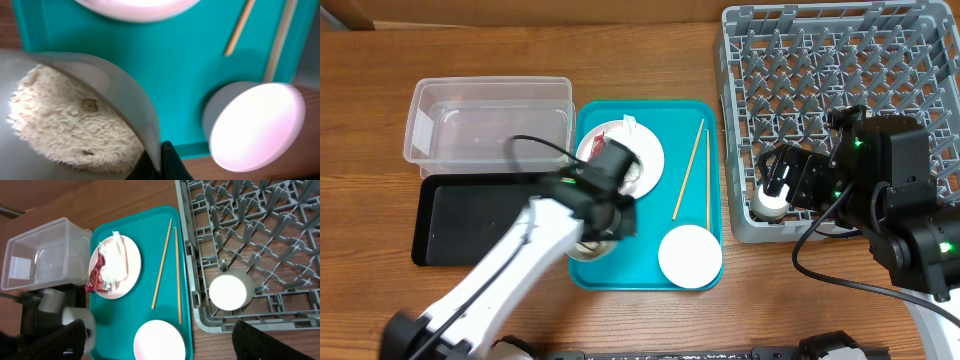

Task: Sort waste into correct bins and load items into the dishwasher
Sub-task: 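Grasp the small white bowl of rice with the left gripper, then tip the rice bowl over the black tray with the left gripper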

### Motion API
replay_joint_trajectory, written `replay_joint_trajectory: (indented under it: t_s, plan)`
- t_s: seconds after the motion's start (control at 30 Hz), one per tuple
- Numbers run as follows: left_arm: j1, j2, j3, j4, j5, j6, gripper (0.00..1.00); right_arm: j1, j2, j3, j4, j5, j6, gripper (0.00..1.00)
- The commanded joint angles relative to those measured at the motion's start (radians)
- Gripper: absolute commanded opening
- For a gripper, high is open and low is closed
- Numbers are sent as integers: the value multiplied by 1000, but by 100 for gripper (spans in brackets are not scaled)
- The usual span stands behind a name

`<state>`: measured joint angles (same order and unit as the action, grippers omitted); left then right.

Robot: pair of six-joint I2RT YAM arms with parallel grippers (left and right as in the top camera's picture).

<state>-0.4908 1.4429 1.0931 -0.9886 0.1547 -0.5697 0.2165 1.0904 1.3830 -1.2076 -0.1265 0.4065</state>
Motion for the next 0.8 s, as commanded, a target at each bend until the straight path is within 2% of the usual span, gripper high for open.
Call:
replay_joint_trajectory:
  t_s: [0.0, 0.17, 0.33, 0.57, 0.77]
  plan:
    - [209, -82, 26, -3, 279, 177, 4, -3, -1, 19, -1, 1, -14, 94]
    - [602, -45, 26, -87, 672, 460, 4, -3, -1, 19, -1, 1, -14, 94]
    - [840, 63, 26, -191, 853, 693, 4, -3, -1, 19, 0, 1, -14, 94]
    - [1041, 265, 26, -271, 1109, 923, 4, -3, -1, 19, 2, 2, -14, 94]
    - [1109, 406, 26, -380, 1272, 1029, 4, -3, -1, 19, 2, 2, -14, 94]
